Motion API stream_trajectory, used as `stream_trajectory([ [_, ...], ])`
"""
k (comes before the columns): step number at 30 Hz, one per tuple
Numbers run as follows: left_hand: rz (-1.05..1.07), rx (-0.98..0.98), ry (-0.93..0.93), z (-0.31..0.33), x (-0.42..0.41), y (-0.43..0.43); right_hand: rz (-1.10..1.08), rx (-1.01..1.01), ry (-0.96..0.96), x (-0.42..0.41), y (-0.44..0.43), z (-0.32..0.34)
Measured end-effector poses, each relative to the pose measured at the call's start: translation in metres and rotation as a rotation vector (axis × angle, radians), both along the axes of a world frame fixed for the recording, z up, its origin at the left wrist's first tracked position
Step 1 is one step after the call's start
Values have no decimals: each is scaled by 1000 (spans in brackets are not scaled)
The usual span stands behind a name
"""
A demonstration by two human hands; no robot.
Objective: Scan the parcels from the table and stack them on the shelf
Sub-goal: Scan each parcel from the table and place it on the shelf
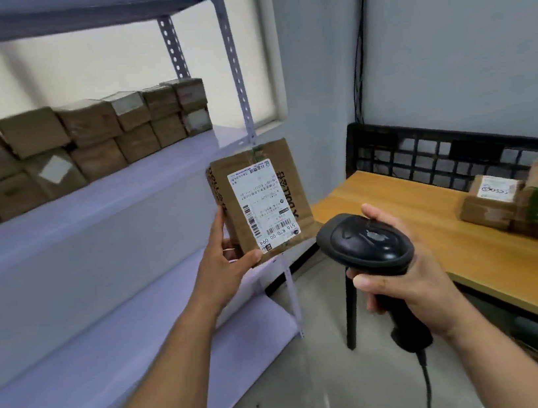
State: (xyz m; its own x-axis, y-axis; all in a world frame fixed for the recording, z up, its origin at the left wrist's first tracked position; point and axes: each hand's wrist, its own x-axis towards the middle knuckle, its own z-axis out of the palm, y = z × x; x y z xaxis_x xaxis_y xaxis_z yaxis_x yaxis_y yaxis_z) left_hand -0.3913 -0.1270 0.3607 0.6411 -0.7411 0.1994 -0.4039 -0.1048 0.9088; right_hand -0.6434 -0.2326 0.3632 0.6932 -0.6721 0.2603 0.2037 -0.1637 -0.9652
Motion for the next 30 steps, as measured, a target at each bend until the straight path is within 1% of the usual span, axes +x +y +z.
stream_trajectory([
  [7, 165, -39, -30, 6, 59, 100, 128, -13, -37, 84, 61, 3],
  [12, 305, -55, -61, 14, 90, 147, 260, 4, -57, 139, 81, 12],
  [15, 403, -76, -71, 17, 107, 173, 341, -25, -47, 172, 88, 17],
  [22, 567, -39, -127, 36, 141, 215, 482, -35, -83, 238, 97, 28],
  [30, 759, -12, -220, 46, 156, 246, 656, -51, -108, 295, 105, 34],
])
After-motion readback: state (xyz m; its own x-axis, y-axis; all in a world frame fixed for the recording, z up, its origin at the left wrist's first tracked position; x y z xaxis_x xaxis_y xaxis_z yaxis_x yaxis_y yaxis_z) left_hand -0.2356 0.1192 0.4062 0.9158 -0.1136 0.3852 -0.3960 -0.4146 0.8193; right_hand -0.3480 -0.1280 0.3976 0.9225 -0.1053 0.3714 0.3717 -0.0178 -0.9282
